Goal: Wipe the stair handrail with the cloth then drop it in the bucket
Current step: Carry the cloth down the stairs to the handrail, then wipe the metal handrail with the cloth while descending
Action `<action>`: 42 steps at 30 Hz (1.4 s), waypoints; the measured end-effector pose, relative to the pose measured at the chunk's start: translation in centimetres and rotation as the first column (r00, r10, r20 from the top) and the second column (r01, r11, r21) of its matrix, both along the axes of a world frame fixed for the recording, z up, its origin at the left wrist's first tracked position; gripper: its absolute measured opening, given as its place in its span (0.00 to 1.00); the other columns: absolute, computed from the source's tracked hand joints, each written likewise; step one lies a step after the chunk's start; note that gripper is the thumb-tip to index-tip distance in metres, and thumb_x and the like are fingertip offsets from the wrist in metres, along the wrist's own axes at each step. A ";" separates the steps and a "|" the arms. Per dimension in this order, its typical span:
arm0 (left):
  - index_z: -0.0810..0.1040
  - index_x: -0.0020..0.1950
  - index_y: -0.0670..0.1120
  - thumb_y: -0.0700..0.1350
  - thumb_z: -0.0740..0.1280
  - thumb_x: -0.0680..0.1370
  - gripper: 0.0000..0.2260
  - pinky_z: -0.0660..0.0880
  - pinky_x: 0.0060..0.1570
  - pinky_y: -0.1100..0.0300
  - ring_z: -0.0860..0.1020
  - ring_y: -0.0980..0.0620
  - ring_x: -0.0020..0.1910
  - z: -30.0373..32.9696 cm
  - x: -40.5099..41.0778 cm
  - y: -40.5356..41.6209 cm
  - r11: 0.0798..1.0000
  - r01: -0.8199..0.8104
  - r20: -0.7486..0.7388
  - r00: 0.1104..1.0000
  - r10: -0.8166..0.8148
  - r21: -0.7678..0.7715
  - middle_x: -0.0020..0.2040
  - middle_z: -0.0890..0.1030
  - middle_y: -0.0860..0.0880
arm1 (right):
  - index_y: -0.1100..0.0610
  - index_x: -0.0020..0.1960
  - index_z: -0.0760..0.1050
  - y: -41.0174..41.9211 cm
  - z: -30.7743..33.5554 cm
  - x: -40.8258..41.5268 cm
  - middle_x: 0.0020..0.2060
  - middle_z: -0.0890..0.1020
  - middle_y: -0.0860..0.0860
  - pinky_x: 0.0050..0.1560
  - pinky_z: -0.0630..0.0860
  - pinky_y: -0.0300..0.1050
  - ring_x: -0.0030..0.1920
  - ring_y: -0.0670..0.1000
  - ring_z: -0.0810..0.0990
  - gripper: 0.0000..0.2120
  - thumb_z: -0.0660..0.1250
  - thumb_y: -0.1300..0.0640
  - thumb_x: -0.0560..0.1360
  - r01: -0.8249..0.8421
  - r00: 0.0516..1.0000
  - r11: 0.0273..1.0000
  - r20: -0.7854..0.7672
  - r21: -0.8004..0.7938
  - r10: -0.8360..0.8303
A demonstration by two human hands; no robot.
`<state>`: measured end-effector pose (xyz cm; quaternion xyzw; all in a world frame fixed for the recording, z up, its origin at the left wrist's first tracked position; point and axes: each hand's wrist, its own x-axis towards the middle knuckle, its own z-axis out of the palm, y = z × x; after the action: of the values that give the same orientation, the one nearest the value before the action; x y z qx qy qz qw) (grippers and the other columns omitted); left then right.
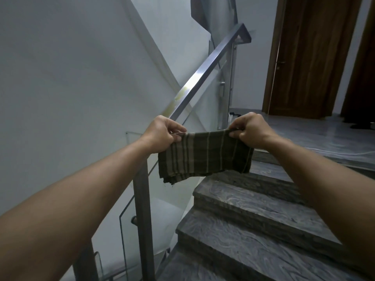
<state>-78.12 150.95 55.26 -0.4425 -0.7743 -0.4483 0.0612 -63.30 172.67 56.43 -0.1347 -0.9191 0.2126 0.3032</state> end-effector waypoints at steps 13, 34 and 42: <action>0.84 0.53 0.43 0.37 0.71 0.74 0.09 0.75 0.40 0.67 0.80 0.52 0.45 9.9 -14.4 9.4 0.996 -0.071 0.007 0.997 0.071 0.054 0.45 0.83 0.49 | 0.56 0.50 0.83 9.0 11.7 -16.1 0.49 0.80 0.52 0.54 0.79 0.53 0.51 0.55 0.79 0.06 0.70 0.61 0.74 0.075 0.997 0.996 0.001 0.047 -0.075; 0.83 0.51 0.45 0.38 0.69 0.74 0.08 0.75 0.50 0.61 0.80 0.47 0.49 16.1 -24.6 20.9 0.908 -0.378 -0.022 0.921 0.388 0.178 0.50 0.84 0.45 | 0.61 0.49 0.79 16.0 21.2 -35.6 0.40 0.75 0.58 0.43 0.75 0.50 0.43 0.62 0.76 0.08 0.62 0.62 0.73 0.475 0.880 0.779 -0.190 0.410 -0.436; 0.83 0.51 0.45 0.40 0.70 0.74 0.07 0.76 0.54 0.57 0.81 0.44 0.51 14.5 -25.7 22.2 0.886 -0.454 -0.041 0.887 0.459 0.095 0.50 0.84 0.43 | 0.59 0.49 0.73 18.8 18.1 -39.1 0.45 0.79 0.60 0.43 0.67 0.50 0.44 0.61 0.73 0.07 0.58 0.58 0.76 0.254 0.967 0.891 -0.099 0.377 -0.234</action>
<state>-103.85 173.11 69.74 -0.2588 -0.8351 -0.4390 0.2072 -102.38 191.50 74.58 -0.1813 -0.9106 -0.0092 0.3712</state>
